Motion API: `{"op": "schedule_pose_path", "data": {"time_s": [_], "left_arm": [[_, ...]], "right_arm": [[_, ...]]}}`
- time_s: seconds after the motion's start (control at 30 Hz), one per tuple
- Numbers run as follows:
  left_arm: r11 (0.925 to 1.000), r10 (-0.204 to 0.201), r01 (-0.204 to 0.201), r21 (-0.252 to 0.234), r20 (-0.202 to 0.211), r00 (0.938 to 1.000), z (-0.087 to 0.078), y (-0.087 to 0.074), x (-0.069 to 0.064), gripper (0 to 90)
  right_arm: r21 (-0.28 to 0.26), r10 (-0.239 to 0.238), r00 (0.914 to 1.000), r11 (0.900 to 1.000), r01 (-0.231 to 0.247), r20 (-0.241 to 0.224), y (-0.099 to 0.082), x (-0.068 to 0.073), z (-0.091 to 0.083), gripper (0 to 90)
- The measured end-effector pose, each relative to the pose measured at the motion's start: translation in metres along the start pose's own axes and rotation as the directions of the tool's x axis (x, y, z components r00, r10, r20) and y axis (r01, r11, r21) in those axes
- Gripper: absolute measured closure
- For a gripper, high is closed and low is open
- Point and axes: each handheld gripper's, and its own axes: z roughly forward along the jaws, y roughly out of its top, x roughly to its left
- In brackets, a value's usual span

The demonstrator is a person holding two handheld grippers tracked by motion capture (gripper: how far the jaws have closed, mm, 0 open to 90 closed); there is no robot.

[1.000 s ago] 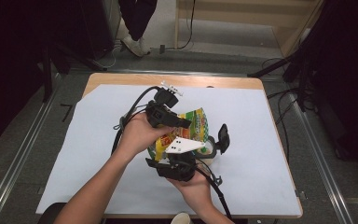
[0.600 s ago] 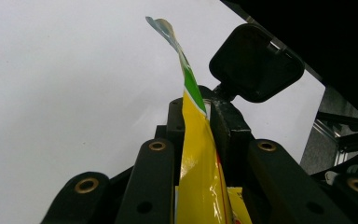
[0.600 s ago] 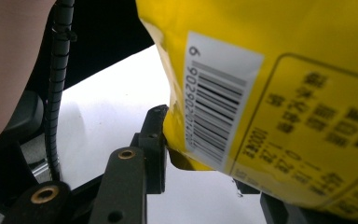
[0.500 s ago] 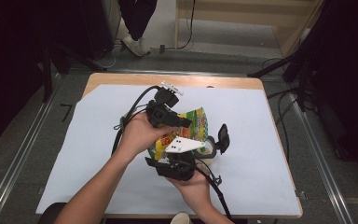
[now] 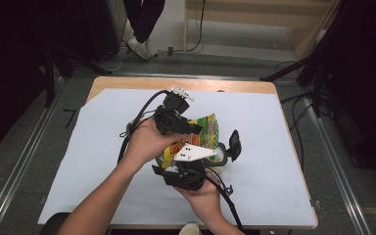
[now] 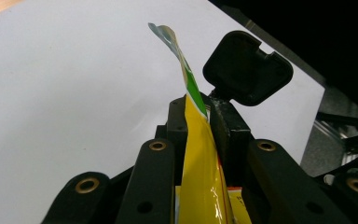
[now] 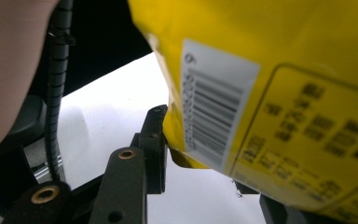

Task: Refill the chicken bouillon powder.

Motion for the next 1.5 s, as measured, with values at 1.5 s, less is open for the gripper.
{"op": "schedule_pose_path", "data": {"time_s": [1.5], "left_arm": [[0.9993,-0.027,0.026,0.026,0.02,0.9994,0.0073,0.0011,0.0088,78.7]], "right_arm": [[0.033,0.003,1.0,0.9994,-0.003,0.004,-0.0001,-0.0044,0.0008,63.6]]}}
